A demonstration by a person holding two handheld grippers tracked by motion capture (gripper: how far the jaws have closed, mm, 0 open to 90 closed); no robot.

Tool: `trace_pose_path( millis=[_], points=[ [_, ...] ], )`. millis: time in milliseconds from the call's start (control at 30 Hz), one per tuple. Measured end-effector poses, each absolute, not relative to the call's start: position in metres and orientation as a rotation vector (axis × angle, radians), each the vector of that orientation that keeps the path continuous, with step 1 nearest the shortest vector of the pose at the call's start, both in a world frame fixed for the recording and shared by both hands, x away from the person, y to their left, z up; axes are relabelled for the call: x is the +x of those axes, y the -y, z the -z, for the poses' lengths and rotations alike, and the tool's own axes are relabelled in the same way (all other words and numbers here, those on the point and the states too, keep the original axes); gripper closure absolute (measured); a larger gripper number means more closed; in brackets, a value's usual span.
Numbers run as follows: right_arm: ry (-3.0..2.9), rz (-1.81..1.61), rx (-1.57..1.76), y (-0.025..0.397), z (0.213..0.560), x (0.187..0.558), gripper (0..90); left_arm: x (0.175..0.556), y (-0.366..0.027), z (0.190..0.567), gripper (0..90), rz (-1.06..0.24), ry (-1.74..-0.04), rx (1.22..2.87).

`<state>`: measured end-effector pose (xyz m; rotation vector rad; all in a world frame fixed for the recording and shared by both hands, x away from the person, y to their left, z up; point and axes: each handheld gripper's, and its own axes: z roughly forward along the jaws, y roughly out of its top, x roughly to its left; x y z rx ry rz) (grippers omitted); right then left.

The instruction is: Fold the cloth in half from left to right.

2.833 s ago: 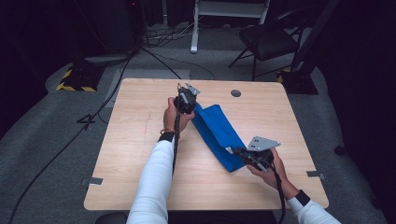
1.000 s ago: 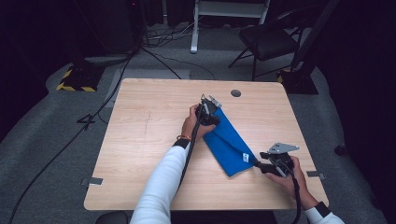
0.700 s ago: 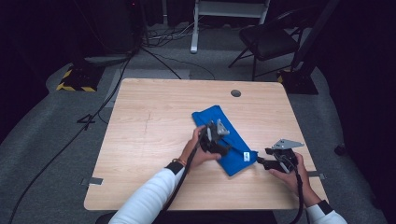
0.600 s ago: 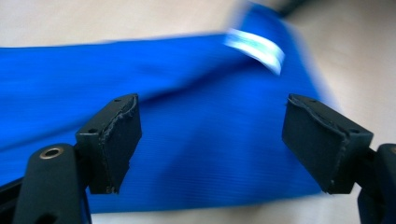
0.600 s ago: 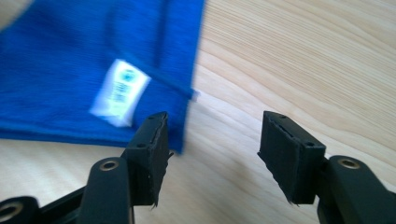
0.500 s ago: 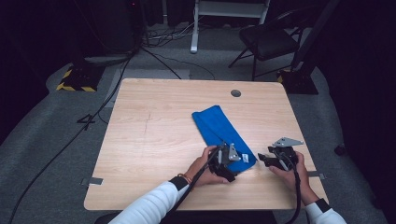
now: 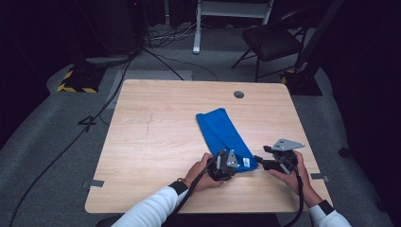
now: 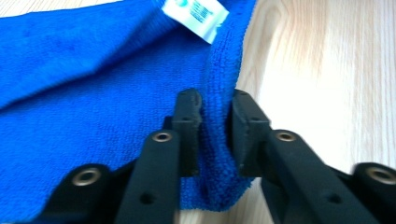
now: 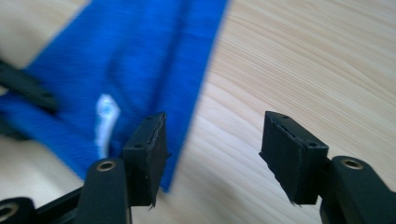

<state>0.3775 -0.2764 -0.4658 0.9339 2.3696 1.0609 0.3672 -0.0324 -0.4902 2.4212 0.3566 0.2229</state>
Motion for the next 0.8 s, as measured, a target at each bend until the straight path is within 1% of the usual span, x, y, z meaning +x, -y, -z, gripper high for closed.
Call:
trace_pose_path(
  millis=[33, 133, 200, 233, 300, 367, 433, 500, 533, 567, 633, 667, 767, 800],
  points=[
    [-2.37, -1.061, 0.934, 0.276, 0.466, 0.377, 41.1, 0.366, 0.03, 0.49, 78.0, -0.226, -0.351, 2.428],
    [-2.449, -1.043, 0.843, 0.258, 0.467, 0.373, 39.6, 0.361, 0.023, 0.489, 79.3, -0.229, -0.353, 2.439],
    [-2.454, -1.026, 0.832, 0.255, 0.467, 0.372, 39.7, 0.36, 0.021, 0.489, 77.5, -0.233, -0.349, 2.44],
    [-2.441, -1.01, 0.832, 0.253, 0.464, 0.37, 41.1, 0.359, 0.02, 0.488, 75.8, -0.232, -0.35, 2.445],
    [-2.424, -1.014, 0.837, 0.254, 0.461, 0.369, 41.2, 0.356, 0.018, 0.487, 76.8, -0.242, -0.337, 2.462],
    [-2.399, -1.101, 0.838, 0.257, 0.448, 0.364, 41.2, 0.352, 0.013, 0.487, 77.1, -0.235, -0.335, 2.461],
    [-2.404, -1.126, 0.818, 0.255, 0.445, 0.361, 40.7, 0.351, 0.011, 0.487, 76.9, -0.228, -0.335, 2.459],
    [-2.431, -1.137, 0.766, 0.247, 0.443, 0.356, 40.5, 0.349, 0.007, 0.488, 75.8, -0.215, -0.342, 2.452],
    [-2.477, -1.131, 0.727, 0.237, 0.446, 0.352, 40.2, 0.347, 0.005, 0.488, 73.8, -0.217, -0.337, 2.447],
    [-2.497, -1.109, 0.708, 0.232, 0.448, 0.352, 40.6, 0.346, 0.003, 0.488, 73.9, -0.209, -0.342, 2.447],
    [-2.524, -1.053, 0.695, 0.226, 0.453, 0.353, 43.9, 0.346, 0.001, 0.489, 73.9, -0.202, -0.334, 2.442],
    [-2.524, -1.053, 0.695, 0.226, 0.453, 0.353, 43.9, 0.346, 0.0, 0.489, 73.9, -0.197, -0.334, 2.436],
    [-2.579, -0.962, 0.698, 0.224, 0.465, 0.357, 56.6, 0.346, -0.004, 0.49, 73.2, -0.189, -0.329, 2.426],
    [-2.587, -0.939, 0.701, 0.224, 0.468, 0.358, 59.3, 0.346, -0.005, 0.49, 73.1, -0.188, -0.327, 2.423]
  ],
)
